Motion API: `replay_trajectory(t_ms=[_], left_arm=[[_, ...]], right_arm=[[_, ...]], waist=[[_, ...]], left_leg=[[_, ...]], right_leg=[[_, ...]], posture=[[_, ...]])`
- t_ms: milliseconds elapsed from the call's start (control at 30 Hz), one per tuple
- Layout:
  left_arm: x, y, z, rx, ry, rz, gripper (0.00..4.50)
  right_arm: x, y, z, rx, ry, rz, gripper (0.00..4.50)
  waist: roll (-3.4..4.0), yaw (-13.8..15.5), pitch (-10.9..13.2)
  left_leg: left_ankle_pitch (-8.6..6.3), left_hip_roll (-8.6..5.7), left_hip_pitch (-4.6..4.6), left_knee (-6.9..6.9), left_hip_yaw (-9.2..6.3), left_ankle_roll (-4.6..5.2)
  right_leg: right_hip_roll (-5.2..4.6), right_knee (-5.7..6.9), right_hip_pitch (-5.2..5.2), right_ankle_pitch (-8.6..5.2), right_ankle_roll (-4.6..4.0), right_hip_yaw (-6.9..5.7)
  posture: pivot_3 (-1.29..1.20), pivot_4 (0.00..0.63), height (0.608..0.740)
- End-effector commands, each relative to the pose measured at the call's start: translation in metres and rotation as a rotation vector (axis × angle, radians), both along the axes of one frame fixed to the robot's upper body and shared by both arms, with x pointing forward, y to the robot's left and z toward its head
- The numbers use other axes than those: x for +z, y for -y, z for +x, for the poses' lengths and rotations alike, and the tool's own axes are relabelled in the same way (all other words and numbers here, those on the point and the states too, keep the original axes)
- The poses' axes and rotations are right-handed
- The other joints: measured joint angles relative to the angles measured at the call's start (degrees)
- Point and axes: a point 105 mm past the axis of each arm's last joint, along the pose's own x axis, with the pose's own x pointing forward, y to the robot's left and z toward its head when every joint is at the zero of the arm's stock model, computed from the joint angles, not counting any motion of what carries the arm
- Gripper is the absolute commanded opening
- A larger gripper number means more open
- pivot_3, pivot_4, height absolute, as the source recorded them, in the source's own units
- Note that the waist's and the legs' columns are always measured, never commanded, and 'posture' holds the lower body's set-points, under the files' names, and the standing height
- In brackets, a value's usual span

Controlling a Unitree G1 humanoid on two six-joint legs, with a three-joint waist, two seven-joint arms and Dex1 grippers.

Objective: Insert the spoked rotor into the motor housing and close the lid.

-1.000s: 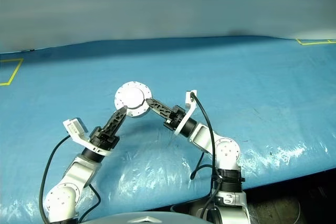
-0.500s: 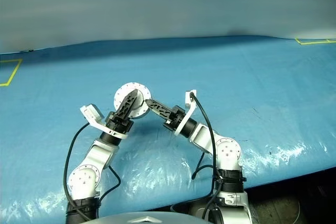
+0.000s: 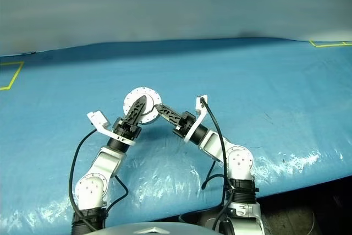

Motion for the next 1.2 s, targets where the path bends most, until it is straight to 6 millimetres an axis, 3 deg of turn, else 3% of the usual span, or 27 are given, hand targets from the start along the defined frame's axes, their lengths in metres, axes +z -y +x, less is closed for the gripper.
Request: replay_trajectory(t_ms=[33, 200, 300, 433, 833, 1033, 1200], left_arm=[[0.007, 0.002, 0.001, 0.029, 0.032, 0.056, 2.87], [0.003, 0.004, 0.007, 0.021, -0.024, 0.057, 2.87], [0.013, 0.012, -0.002, -0.130, -0.030, -0.136, 2.87], [0.008, 0.026, -0.012, -0.251, -0.053, -0.093, 2.87], [0.000, 0.024, -0.008, -0.248, -0.096, -0.073, 2.87], [0.003, 0.022, -0.005, -0.216, -0.098, -0.067, 2.87], [0.013, 0.007, 0.001, -0.140, -0.057, -0.050, 2.87]], right_arm=[[0.028, -0.008, -0.003, 0.015, 0.116, 0.031, 1.20], [0.028, -0.010, -0.004, 0.007, 0.142, 0.007, 1.20], [0.029, -0.010, -0.003, 0.005, 0.143, 0.017, 1.20], [0.031, -0.012, -0.003, 0.007, 0.151, 0.025, 1.20], [0.030, -0.013, -0.003, 0.013, 0.163, 0.009, 1.20], [0.032, -0.015, -0.006, 0.040, 0.157, 0.036, 3.16], [0.031, -0.015, -0.005, 0.041, 0.156, 0.020, 3.16]], waist=[[0.00, 0.1, 0.0], [0.00, 0.2, 0.0], [0.00, 0.1, 0.0], [0.00, 0.0, 0.0], [0.00, 0.1, 0.0], [0.00, 0.1, 0.0], [0.00, 0.1, 0.0]], left_leg=[[0.00, 0.00, 0.00, 0.00, 0.00, 0.00], [-0.01, -0.01, 0.00, 0.06, -0.01, 0.01], [-0.02, 0.00, 0.00, 0.08, -0.01, 0.03], [-0.02, 0.02, 0.00, 0.08, -0.01, 0.03], [-0.02, -0.02, 0.00, 0.14, 0.00, 0.03], [-0.02, -0.04, 0.00, 0.14, 0.01, 0.03], [-0.01, -0.02, 0.00, 0.14, 0.01, 0.03]], right_leg=[[0.00, 0.00, 0.00, 0.00, 0.00, -0.01], [0.00, 0.00, 0.03, 0.01, 0.01, 0.00], [-0.01, 0.00, 0.03, 0.02, 0.02, 0.01], [0.01, 0.01, 0.02, 0.01, 0.02, -0.01], [0.00, 0.01, 0.05, 0.03, 0.05, 0.02], [0.00, 0.01, 0.05, 0.03, 0.05, 0.03], [0.00, 0.02, 0.04, 0.03, 0.04, 0.02]], posture=[[0.00, 0.150, 0.740], [0.00, 0.150, 0.740], [0.00, 0.150, 0.740], [0.00, 0.150, 0.740], [0.00, 0.150, 0.740], [0.00, 0.150, 0.740], [0.00, 0.150, 0.740]])
